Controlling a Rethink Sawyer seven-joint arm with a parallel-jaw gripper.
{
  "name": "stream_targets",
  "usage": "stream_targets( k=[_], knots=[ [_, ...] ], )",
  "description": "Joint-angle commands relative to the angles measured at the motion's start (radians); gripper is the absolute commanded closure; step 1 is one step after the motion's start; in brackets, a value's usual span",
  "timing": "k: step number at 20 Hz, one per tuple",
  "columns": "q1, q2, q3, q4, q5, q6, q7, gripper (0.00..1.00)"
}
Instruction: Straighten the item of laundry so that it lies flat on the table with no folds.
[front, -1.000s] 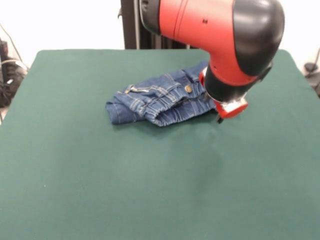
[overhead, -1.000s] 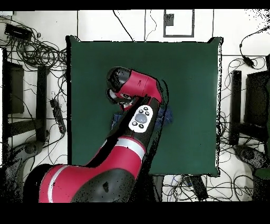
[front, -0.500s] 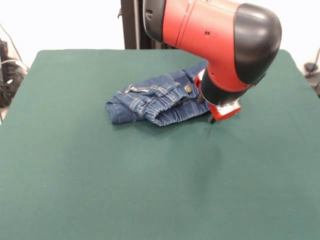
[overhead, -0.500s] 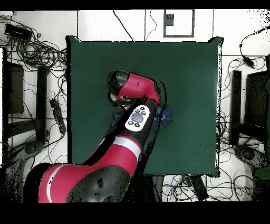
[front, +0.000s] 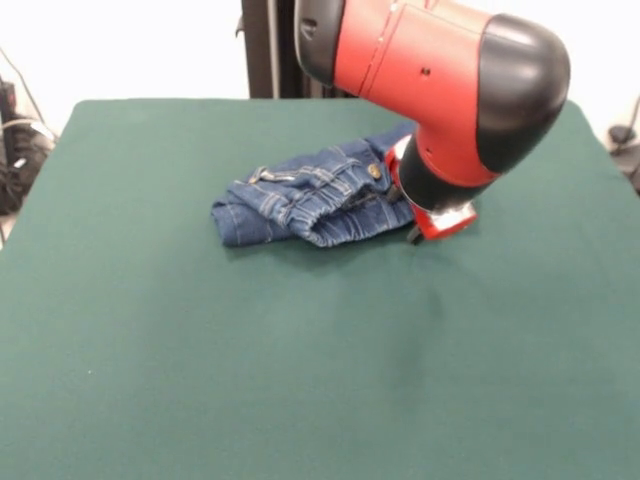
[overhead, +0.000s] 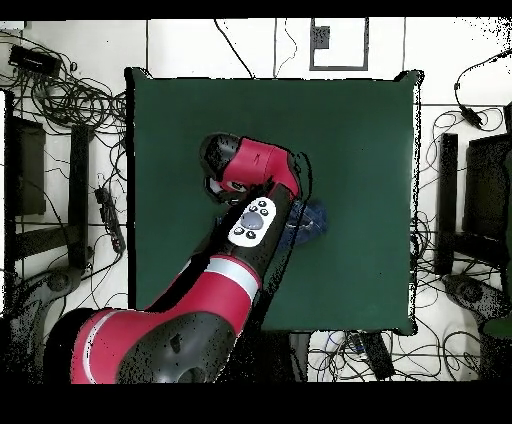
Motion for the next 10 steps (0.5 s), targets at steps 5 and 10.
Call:
stream_targets(
  k=[5,10],
  knots=[
    [0.027,0.040,0.015,-0.014,-0.022,0.090,0.293,0.00],
    [0.022,0.006,0.064,0.025,0.043,-0.039,0.302,0.00]
  ],
)
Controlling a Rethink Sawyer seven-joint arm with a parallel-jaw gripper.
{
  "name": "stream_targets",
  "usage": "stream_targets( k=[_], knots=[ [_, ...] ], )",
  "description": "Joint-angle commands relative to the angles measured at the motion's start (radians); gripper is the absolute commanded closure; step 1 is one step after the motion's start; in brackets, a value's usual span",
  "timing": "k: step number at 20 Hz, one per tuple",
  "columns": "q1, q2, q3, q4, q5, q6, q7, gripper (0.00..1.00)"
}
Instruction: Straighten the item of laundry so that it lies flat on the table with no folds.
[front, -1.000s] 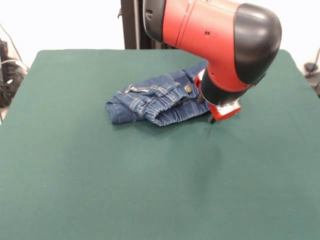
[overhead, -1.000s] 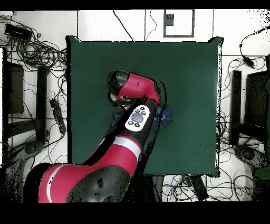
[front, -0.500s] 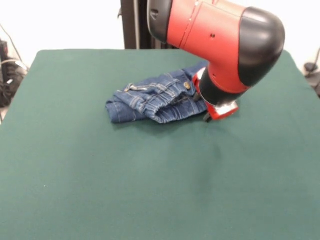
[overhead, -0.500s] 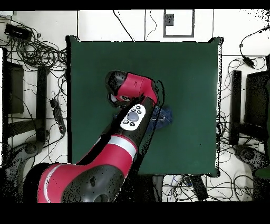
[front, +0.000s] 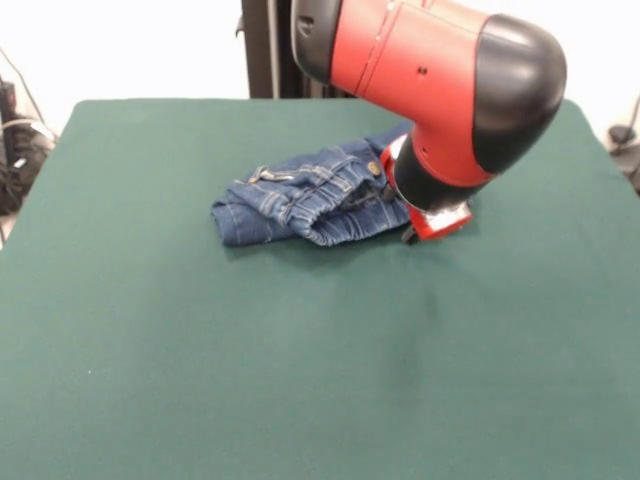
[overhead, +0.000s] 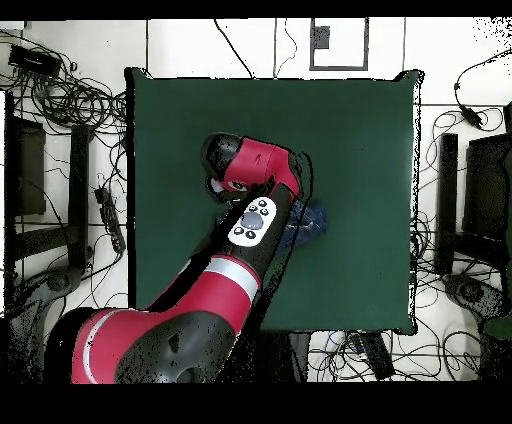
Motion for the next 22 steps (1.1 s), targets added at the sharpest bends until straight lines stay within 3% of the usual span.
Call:
stream_targets(
  k=[1,12,19,22],
  knots=[
    [0.022,-0.006,0.086,0.039,0.052,-0.063,0.299,0.00],
    [0.022,-0.062,0.168,0.128,0.140,-0.250,0.251,0.00],
    [0.034,-0.065,0.143,0.114,0.111,-0.159,0.251,0.00],
    [0.046,-0.050,0.108,0.087,0.063,-0.047,0.252,0.00]
  ],
)
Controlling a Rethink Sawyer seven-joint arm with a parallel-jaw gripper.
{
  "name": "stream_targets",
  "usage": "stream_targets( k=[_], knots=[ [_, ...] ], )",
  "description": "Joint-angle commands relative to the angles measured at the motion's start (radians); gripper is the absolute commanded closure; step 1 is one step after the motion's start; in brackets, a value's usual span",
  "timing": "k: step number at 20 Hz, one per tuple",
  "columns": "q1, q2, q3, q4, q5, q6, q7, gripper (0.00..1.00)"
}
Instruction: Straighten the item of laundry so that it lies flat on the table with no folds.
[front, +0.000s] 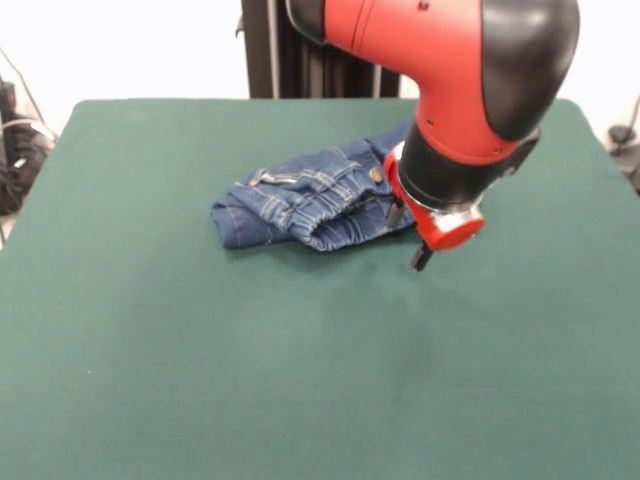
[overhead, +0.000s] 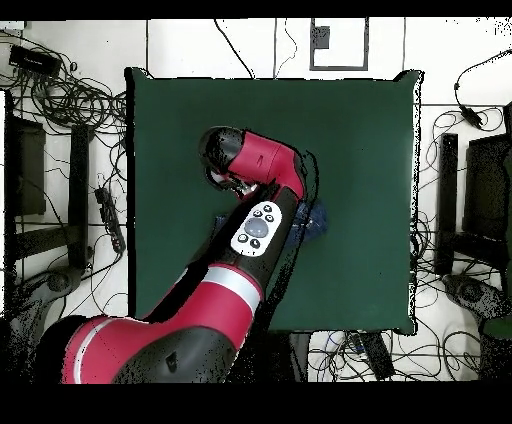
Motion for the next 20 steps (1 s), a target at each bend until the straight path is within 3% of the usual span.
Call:
stream_targets(
  k=[1,6,17,20],
  knots=[
    [0.048,0.023,0.093,0.040,-0.011,0.153,0.253,0.00],
    [0.060,0.044,0.046,-0.004,-0.058,0.270,0.258,0.00],
    [0.042,0.080,0.021,-0.047,-0.107,0.316,0.256,0.00],
    [0.041,0.095,0.023,-0.057,-0.100,0.272,0.272,0.00]
  ],
)
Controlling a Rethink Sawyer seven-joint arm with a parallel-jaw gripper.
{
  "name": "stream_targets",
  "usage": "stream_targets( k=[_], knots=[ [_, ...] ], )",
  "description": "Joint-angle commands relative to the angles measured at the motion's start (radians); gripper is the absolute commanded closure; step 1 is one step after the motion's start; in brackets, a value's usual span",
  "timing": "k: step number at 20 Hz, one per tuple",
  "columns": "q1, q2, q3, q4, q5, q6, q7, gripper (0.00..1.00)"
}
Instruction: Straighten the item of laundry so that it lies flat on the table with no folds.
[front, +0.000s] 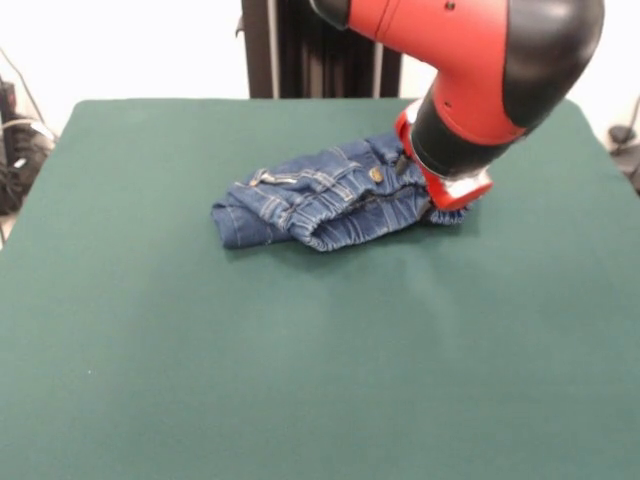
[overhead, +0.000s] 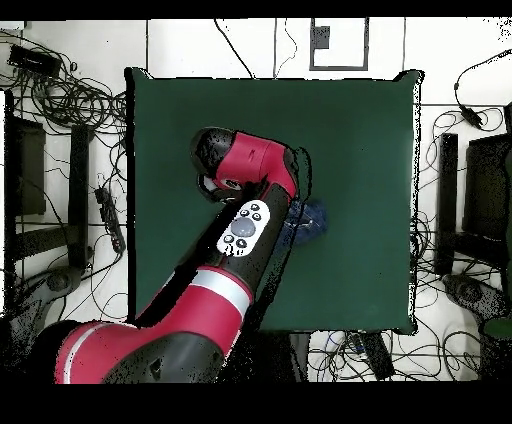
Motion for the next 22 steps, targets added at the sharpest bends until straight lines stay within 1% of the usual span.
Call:
stream_targets(
  k=[1,7,12,22],
  knots=[
    [0.015,0.097,0.052,-0.039,-0.021,0.039,0.275,0.00],
    [0.015,0.108,0.056,-0.035,-0.014,0.010,0.279,0.00],
    [0.020,0.111,0.071,0.009,-0.011,-0.041,0.259,0.00],
    [0.027,0.148,0.044,-0.002,-0.025,-0.045,0.264,0.00]
  ],
)
